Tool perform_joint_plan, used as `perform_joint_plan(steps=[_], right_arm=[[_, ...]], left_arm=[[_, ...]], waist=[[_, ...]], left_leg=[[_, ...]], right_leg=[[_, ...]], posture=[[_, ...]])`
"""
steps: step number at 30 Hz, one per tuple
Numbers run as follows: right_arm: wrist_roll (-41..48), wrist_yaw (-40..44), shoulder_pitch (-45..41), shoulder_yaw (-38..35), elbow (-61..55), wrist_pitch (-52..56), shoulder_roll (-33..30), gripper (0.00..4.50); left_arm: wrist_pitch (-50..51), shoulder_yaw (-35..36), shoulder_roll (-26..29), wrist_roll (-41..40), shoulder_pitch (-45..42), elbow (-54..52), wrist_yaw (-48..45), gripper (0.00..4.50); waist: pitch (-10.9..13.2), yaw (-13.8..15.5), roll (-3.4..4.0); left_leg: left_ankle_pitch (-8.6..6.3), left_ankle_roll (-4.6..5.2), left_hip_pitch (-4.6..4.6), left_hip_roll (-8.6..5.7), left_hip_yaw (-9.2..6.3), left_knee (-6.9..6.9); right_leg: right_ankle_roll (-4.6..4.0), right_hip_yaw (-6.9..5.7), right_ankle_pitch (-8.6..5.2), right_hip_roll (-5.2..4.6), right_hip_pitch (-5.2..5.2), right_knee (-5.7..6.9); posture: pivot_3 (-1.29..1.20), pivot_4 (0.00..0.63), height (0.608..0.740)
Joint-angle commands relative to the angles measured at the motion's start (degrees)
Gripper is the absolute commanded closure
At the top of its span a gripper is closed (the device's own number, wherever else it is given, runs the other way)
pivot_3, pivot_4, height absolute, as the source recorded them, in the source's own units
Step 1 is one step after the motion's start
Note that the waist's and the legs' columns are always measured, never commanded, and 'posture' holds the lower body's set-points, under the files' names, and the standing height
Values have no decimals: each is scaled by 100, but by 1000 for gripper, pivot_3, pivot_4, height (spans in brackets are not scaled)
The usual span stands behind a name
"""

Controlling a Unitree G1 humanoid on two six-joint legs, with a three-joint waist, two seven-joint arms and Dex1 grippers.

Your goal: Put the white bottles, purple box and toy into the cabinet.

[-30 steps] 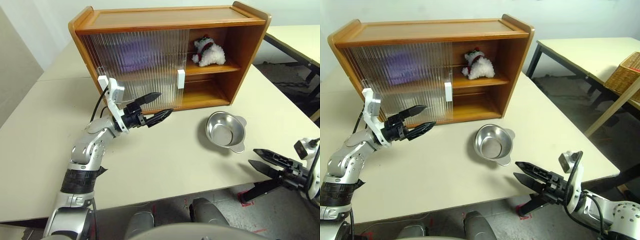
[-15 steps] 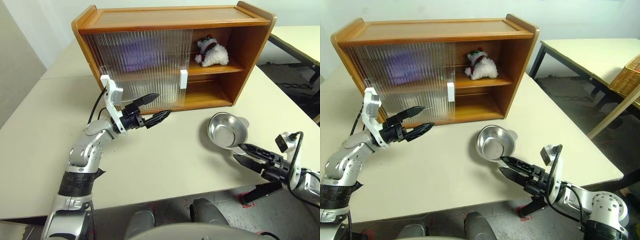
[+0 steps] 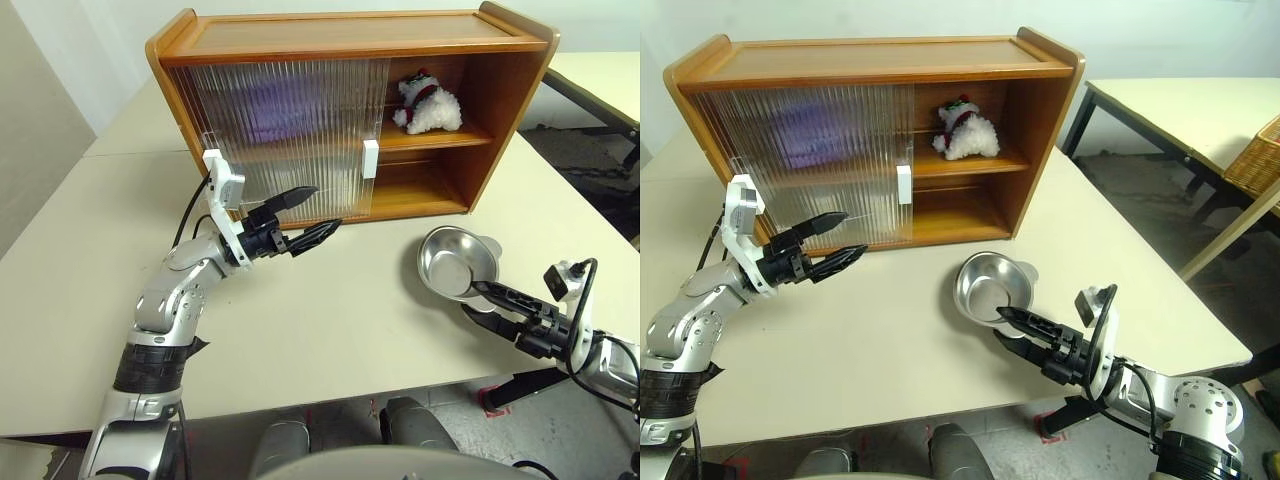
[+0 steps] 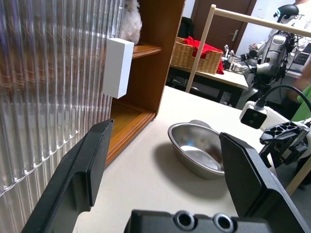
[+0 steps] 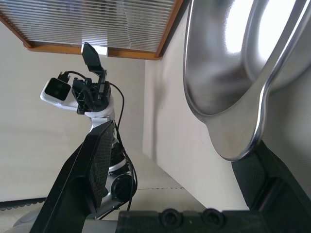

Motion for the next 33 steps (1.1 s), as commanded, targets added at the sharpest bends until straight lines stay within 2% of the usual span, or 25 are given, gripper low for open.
perform_joint_plan(steps=[1,11,15,23,33], right_arm=[[12,-78,20,-4,-35,-21,8,45],[10,51,178,-122,3,-93,-222,45],[13,69,178,-102,9,-139,-217,1382],[65,-52,80,-63,-42,-180,-82,4474],[138,-314,-266,-95,3,-213,91,4474]], left_arm=[[49,10,29,-16,5,-89,3,0],[46,-35,-3,-6,-60,-30,-32,0],[43,-44,-15,-2,-85,-6,-39,0],[44,-27,7,5,-92,-5,-44,0],[25,-23,25,17,-103,-1,-68,0]], waist=[[0,0,0],[0,-3,0],[0,-12,0],[0,-11,0],[-6,-20,5]], left_leg=[[0,0,0,0,0,0],[-2,2,0,2,0,0],[-4,6,1,2,0,0],[-7,11,2,4,0,0],[-6,15,6,4,0,2]], right_leg=[[0,0,0,0,0,0],[2,0,-2,1,0,0],[3,1,-4,2,0,0],[3,1,-3,5,0,0],[-21,2,11,8,2,4]], posture=[[-137,18,740],[-150,18,740],[-150,17,740],[-144,11,740],[-148,0,740]])
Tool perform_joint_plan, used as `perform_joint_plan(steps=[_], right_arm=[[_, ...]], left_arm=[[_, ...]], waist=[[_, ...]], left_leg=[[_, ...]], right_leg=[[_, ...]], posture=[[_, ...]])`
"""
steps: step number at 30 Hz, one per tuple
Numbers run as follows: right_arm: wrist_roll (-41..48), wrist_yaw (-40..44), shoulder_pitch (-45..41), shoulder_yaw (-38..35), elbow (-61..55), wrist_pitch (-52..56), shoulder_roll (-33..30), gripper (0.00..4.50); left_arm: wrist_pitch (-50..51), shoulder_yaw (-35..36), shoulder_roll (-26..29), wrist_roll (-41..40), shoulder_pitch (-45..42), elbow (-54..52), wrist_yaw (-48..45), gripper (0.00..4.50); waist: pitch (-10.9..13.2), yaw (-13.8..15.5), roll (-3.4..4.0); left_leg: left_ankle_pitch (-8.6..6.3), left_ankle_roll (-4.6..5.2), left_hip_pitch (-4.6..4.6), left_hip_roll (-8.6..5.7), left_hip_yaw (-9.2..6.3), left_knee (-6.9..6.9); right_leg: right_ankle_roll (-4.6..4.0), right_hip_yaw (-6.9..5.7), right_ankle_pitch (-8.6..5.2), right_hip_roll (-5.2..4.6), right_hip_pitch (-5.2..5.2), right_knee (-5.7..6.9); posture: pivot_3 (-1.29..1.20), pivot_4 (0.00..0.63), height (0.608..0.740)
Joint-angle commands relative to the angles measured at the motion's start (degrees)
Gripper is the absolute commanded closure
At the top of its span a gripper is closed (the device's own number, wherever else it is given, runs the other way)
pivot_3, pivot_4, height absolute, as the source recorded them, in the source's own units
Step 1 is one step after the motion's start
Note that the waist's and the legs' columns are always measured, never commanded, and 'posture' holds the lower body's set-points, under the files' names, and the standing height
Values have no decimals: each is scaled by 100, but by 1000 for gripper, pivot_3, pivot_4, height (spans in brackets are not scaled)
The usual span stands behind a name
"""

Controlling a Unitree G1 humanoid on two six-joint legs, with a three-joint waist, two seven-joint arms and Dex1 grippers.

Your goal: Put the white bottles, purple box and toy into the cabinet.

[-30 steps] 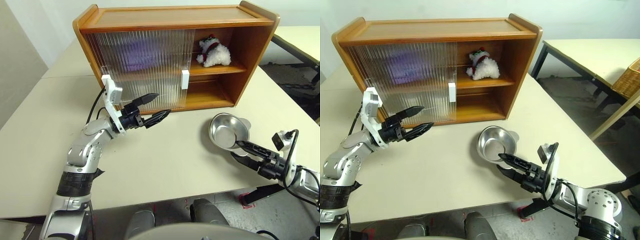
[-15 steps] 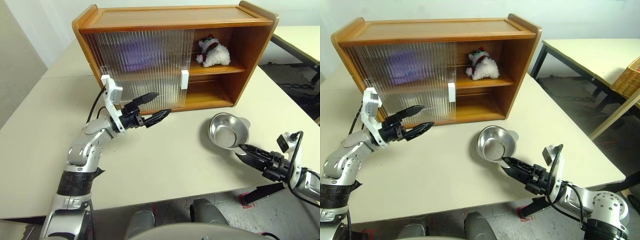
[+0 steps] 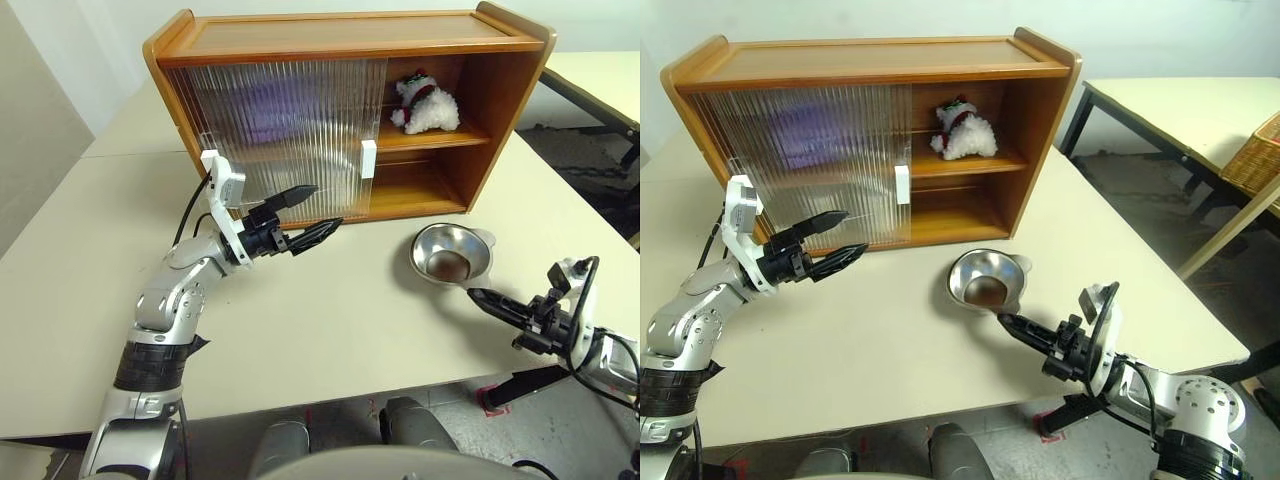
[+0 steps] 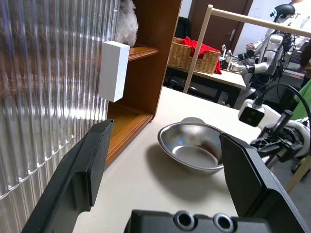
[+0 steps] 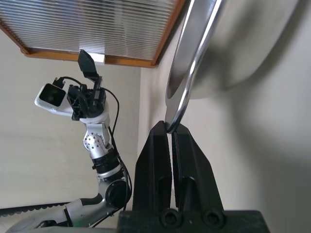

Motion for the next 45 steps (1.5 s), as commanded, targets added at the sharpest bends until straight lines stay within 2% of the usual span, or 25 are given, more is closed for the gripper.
perform_joint_plan(steps=[1,20,34,40,45], right_arm=[[173,-153,-143,-54,-2,-11,84,4474],[1206,-868,-214,20,-270,-295,167,4474],[1512,-869,-637,412,-40,-727,46,4474],[1350,-703,-387,436,119,-666,-156,4474],[1158,-493,217,455,221,-601,-407,4474]], left_arm=[[5,-28,29,24,-50,-4,-45,0],[-25,-73,-22,64,-91,71,-114,0],[-30,-42,4,68,-90,89,-128,0],[-39,-28,13,69,-85,94,-130,0],[-64,-4,28,68,-68,118,-148,0]], waist=[[-1,0,1],[-5,-21,4],[-7,-40,5],[-10,-31,0],[-20,-35,-12]], left_leg=[[0,0,0,0,0,0],[-1,2,-1,1,0,16],[-1,3,-1,1,-1,17],[-2,3,-1,2,-1,20],[-2,3,4,2,-1,24]], right_leg=[[-1,0,0,1,0,0],[-6,0,4,2,6,3],[-7,0,5,2,6,4],[-7,0,5,2,9,4],[-5,0,4,2,18,3]], posture=[[-148,0,740],[-164,0,740],[-157,0,740],[-151,0,740],[-151,5,740]])
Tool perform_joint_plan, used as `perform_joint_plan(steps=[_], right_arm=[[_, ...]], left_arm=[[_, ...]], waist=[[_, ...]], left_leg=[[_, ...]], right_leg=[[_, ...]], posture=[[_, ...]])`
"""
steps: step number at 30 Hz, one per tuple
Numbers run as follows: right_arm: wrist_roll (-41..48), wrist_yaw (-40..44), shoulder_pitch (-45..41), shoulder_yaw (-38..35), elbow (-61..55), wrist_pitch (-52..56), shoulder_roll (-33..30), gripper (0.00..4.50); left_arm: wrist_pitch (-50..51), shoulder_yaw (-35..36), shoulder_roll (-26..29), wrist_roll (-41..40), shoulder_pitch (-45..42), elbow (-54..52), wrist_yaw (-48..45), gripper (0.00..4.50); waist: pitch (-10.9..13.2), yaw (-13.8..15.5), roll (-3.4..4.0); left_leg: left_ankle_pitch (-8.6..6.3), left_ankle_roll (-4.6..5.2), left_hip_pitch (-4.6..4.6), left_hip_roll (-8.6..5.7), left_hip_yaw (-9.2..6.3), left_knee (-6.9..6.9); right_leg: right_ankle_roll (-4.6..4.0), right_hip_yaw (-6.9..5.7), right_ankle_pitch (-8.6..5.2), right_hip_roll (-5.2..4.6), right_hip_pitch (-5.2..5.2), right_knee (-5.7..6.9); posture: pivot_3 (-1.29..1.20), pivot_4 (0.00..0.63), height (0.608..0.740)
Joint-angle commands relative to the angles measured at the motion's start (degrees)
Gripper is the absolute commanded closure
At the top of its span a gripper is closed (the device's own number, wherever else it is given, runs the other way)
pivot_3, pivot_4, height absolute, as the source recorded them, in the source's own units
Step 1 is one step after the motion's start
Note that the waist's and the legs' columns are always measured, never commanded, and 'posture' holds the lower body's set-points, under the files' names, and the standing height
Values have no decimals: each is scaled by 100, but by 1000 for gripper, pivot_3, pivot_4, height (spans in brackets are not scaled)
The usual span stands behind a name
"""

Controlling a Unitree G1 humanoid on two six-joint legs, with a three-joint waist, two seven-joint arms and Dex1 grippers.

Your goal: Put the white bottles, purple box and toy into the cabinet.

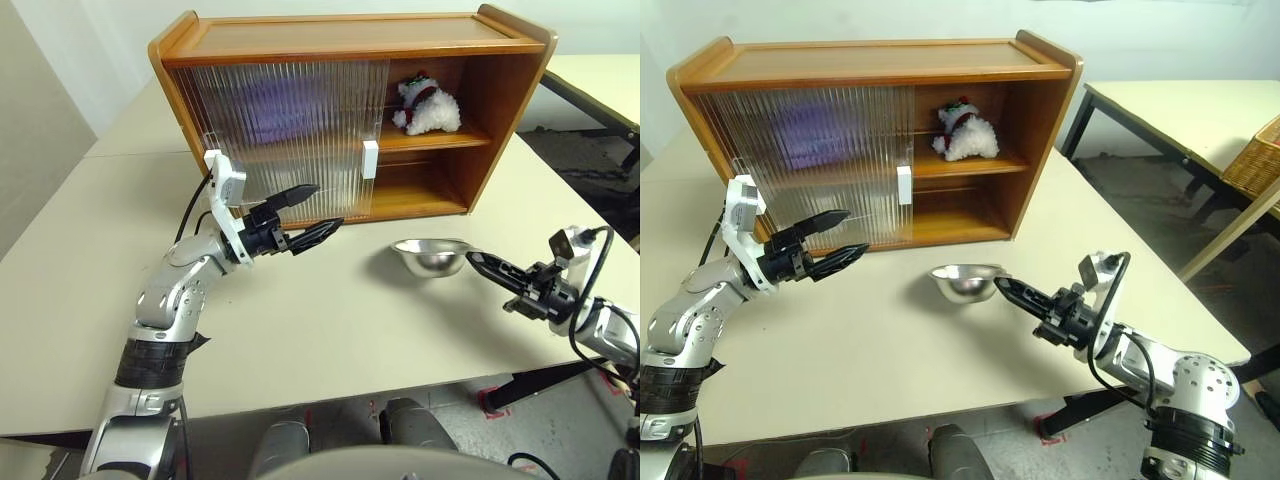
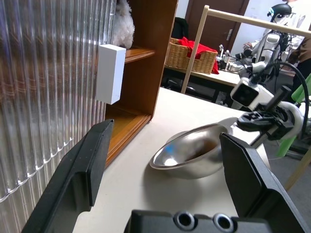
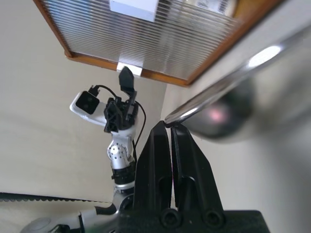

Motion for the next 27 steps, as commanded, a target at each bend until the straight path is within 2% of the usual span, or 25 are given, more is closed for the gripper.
perform_joint_plan(steps=[1,3,8,13,16,26,27], right_arm=[[-195,-3,302,88,93,60,-95,4474],[-184,-38,425,106,64,61,-86,4474],[-331,-51,370,191,171,-53,3,4474],[-945,281,314,410,441,-242,-43,4474],[-1279,530,292,506,543,-352,-78,3804],[-1979,1298,238,611,814,-507,-159,211],[-2023,1364,244,613,813,-522,-165,70]], left_arm=[[-49,-4,22,47,-3,50,-32,0],[-54,-11,12,49,0,52,-35,0],[-68,-33,-11,54,-42,96,-54,0],[-64,-28,-7,56,-75,100,-48,0],[-52,-9,7,43,-62,75,-39,0],[-42,32,46,23,-31,57,-28,0],[-46,29,44,25,-39,66,-33,0]], waist=[[-1,-5,-3],[-2,-44,-2],[-2,-106,-1],[-2,-124,-2],[-2,-143,-1],[-6,-73,2],[-7,-73,-3]], left_leg=[[0,0,2,0,0,1],[0,1,5,0,0,4],[8,15,8,0,0,5],[14,26,8,1,-4,3],[14,26,8,2,-4,3],[3,34,-2,2,-3,-7],[3,34,-2,2,-2,-6]], right_leg=[[1,0,0,0,2,0],[45,0,-26,0,3,0],[49,0,-24,2,3,2],[47,0,-23,4,3,3],[45,1,-22,5,3,2],[26,1,-15,7,-3,-1],[26,1,-15,7,-1,-2]], posture=[[-151,5,740],[-151,5,740],[-160,6,740],[-155,7,740],[-151,7,740],[-147,10,740],[-147,9,740]])
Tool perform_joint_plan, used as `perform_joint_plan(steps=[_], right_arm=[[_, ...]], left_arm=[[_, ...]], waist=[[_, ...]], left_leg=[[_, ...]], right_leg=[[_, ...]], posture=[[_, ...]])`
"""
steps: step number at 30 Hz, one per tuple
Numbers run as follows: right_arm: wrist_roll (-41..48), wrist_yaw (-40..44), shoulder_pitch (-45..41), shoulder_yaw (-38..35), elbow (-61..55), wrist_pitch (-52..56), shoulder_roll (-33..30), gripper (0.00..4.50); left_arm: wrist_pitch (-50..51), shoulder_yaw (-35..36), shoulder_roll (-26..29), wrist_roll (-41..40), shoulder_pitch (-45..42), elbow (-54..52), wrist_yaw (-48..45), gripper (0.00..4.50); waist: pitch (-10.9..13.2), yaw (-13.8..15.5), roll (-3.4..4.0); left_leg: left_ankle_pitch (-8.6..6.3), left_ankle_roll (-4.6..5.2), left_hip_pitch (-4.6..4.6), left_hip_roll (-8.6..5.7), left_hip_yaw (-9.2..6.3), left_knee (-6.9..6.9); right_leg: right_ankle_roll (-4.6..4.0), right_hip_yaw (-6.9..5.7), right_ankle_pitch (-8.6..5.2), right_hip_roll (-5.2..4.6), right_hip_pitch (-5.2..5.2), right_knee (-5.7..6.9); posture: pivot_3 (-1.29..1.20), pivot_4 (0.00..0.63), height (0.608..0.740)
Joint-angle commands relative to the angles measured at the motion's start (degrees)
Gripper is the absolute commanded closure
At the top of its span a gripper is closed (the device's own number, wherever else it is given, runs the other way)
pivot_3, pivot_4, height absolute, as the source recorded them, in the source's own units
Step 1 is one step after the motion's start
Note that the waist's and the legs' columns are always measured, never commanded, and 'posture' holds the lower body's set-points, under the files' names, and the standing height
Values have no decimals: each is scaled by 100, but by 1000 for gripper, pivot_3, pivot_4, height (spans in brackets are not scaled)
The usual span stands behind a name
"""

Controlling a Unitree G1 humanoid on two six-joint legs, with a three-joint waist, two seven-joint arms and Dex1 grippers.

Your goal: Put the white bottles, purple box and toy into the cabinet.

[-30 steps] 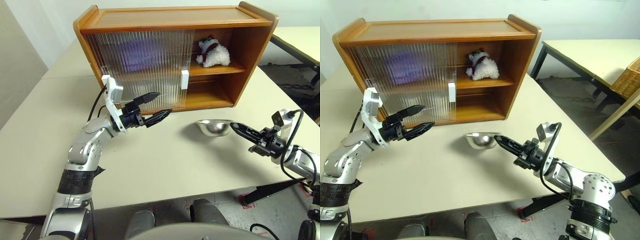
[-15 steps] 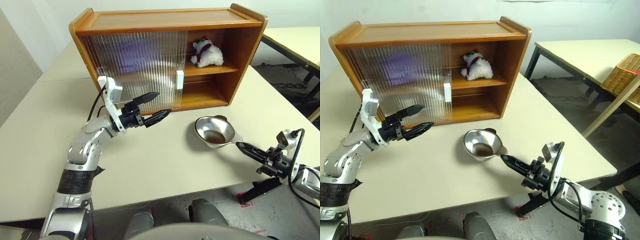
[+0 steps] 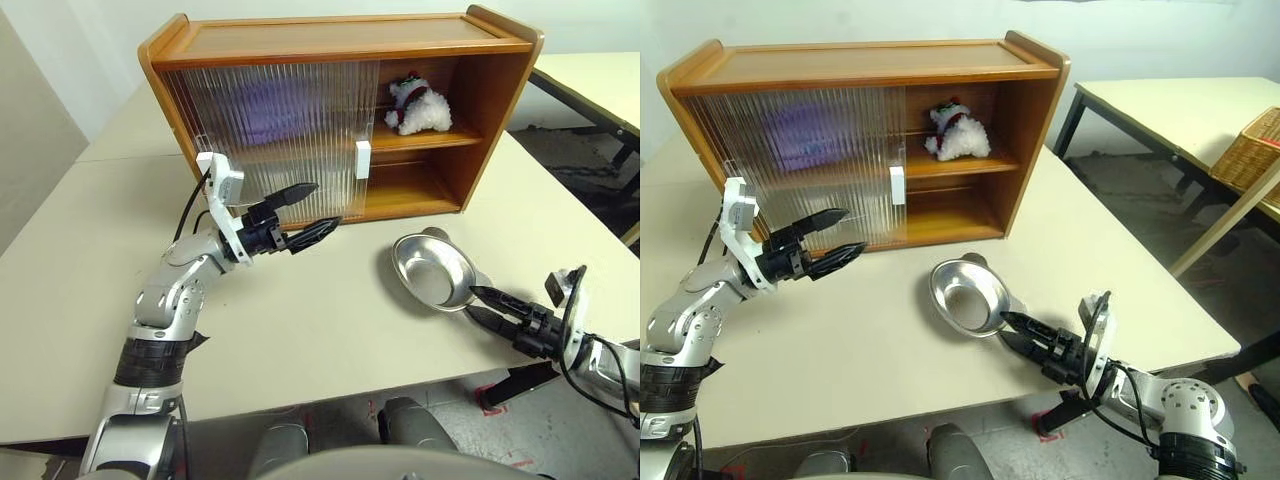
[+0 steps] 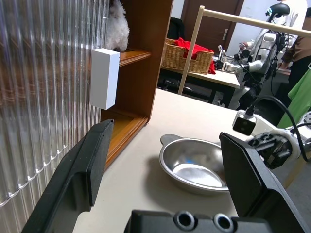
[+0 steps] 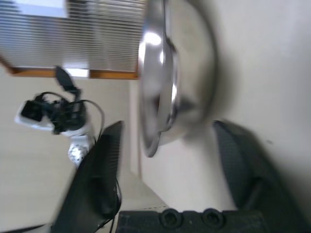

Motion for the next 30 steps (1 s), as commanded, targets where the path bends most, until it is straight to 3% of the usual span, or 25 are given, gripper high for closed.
perform_joint_plan(steps=[1,14,29,30], right_arm=[[-356,150,2,68,111,-169,-54,70],[-998,789,-254,-35,627,-884,-29,70],[-1244,855,-598,-61,882,-913,110,70],[-1243,849,-604,-67,880,-903,112,292]], left_arm=[[-3,-1,27,29,-29,34,-18,0],[27,-76,-3,40,-48,-10,-28,0],[114,-19,97,20,-17,-107,7,0],[115,-20,102,20,-14,-114,8,0]], waist=[[0,2,-9],[0,15,-8],[0,17,-9],[0,18,-9]], left_leg=[[0,0,1,0,0,2],[2,1,6,0,1,13],[3,1,13,0,1,12],[3,1,14,0,1,12]], right_leg=[[2,0,-1,0,1,-1],[5,0,-2,0,8,0],[-3,1,3,3,15,0],[-3,1,3,4,15,0]], posture=[[-147,9,740],[-157,2,740],[-146,5,740],[-145,7,740]])
